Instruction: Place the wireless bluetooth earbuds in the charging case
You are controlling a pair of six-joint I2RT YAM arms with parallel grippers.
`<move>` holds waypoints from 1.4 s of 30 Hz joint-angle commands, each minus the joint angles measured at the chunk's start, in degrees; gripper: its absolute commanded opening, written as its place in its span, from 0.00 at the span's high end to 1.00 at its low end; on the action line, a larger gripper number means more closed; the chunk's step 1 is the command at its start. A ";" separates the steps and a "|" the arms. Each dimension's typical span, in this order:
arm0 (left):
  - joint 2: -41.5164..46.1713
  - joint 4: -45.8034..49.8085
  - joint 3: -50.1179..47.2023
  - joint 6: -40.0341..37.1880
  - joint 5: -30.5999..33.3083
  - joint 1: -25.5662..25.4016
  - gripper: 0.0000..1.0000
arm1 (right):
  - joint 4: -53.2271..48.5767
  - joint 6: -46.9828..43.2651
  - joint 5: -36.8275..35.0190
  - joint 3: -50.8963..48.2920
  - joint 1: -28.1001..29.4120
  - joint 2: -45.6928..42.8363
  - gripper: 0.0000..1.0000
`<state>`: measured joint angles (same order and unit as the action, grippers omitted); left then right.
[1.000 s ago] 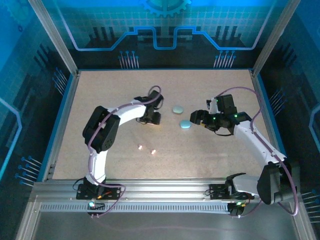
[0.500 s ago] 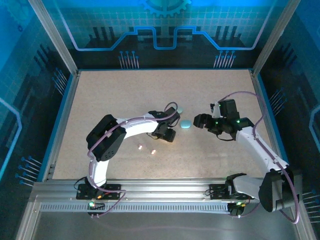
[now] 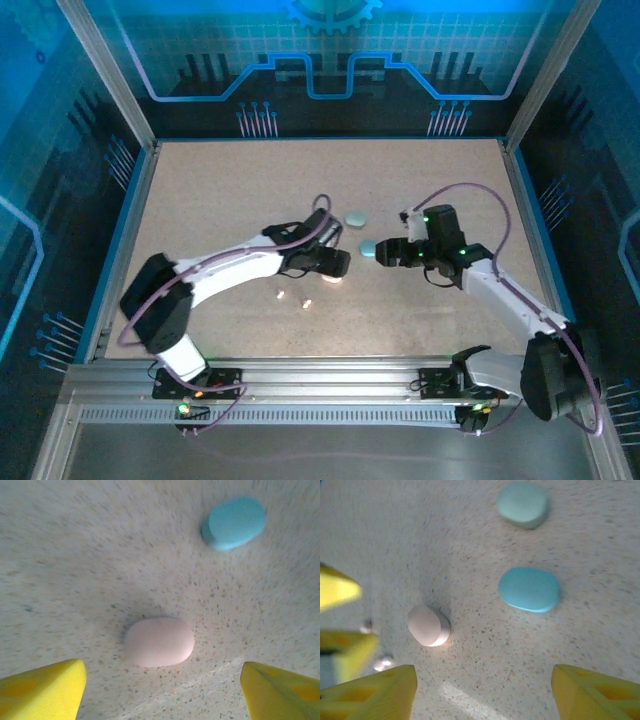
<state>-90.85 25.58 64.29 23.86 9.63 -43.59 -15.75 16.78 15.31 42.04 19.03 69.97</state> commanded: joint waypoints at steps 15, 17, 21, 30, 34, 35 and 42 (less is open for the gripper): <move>34.09 -14.90 -22.62 0.17 1.56 14.42 0.17 | -3.62 -38.01 -7.05 19.70 19.44 27.31 0.27; 35.30 -14.54 -23.11 0.08 1.79 14.82 0.16 | -8.22 -38.53 -5.80 23.63 19.71 30.85 0.27; 37.50 -14.22 -24.07 -0.36 2.92 15.36 0.16 | -13.29 -36.01 -6.70 28.02 20.43 35.62 0.27; 39.59 -13.80 -25.11 -0.96 2.70 17.59 0.16 | -11.54 -31.49 -4.50 28.01 20.89 38.95 0.26; 39.52 -14.29 -25.45 -0.66 2.38 17.82 0.15 | -11.27 -31.31 -3.97 27.68 20.91 39.74 0.27; 39.44 -14.38 -25.53 -0.60 2.34 17.76 0.15 | -10.99 -31.07 -4.06 27.49 20.94 39.93 0.28; 39.37 -14.20 -25.14 -0.45 1.70 17.86 0.16 | -8.27 -29.41 -3.27 24.74 21.21 39.98 0.35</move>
<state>-52.01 12.12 39.59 23.90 11.73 -26.35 -25.23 -13.56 10.63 68.34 39.33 109.36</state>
